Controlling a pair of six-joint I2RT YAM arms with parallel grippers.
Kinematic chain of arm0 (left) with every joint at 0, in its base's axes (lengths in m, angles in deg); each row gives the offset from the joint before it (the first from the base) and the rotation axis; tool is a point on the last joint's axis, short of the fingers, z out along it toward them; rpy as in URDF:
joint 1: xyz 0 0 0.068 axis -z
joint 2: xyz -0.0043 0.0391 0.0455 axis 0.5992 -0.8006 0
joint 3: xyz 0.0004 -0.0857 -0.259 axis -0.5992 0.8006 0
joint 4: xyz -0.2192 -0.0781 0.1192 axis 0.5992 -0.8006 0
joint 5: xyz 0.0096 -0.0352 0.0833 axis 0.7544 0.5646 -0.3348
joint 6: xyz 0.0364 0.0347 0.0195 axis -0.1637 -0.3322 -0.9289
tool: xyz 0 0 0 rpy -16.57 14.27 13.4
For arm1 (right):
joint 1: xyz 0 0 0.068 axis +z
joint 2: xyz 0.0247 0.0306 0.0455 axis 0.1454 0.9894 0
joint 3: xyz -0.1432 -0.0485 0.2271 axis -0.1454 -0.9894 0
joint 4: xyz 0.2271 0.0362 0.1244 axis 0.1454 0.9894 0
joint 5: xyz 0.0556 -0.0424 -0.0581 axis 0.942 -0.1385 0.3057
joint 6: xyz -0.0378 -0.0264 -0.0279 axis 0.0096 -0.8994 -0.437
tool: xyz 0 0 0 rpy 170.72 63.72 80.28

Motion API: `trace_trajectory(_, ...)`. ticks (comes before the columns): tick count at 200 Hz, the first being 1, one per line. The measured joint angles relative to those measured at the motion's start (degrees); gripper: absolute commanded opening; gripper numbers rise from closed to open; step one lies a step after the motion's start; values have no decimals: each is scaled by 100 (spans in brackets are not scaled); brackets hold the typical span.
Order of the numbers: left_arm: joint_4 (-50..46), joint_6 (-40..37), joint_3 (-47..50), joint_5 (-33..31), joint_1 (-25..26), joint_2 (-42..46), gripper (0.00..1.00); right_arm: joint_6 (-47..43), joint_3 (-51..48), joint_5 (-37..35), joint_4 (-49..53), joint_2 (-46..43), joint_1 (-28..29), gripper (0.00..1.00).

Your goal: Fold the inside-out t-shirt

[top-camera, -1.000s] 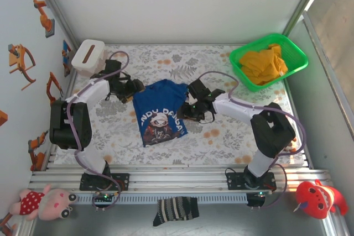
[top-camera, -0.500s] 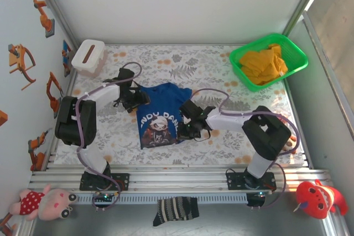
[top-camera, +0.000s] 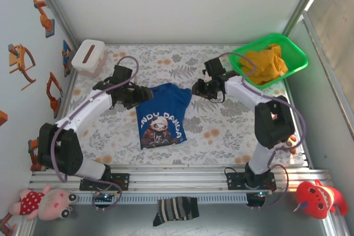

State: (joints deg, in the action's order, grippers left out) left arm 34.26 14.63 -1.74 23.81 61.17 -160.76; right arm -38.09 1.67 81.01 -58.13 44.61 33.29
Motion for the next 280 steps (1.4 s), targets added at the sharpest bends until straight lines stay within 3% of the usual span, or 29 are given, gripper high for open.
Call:
trace_trajectory(58,142,855,914,-249,1550,345,68,-168,551,26,186,1182,2,35)
trace_trajectory(118,767,1169,973,-407,2487,-540,68,2,1021,142,70,1565,2,33)
trace_trajectory(159,1005,1172,1113,-498,2680,-850,68,208,1252,289,-138,1917,2,30)
trace_trajectory(177,1106,1165,1196,-518,2695,-903,67,278,1290,352,-203,2048,2,0)
trace_trajectory(229,1290,970,1416,-527,2680,-901,50,358,1545,520,-221,2092,-205,0)
trace_trajectory(280,1644,809,1552,-337,2651,-894,49,317,1851,804,-114,2057,-629,0)
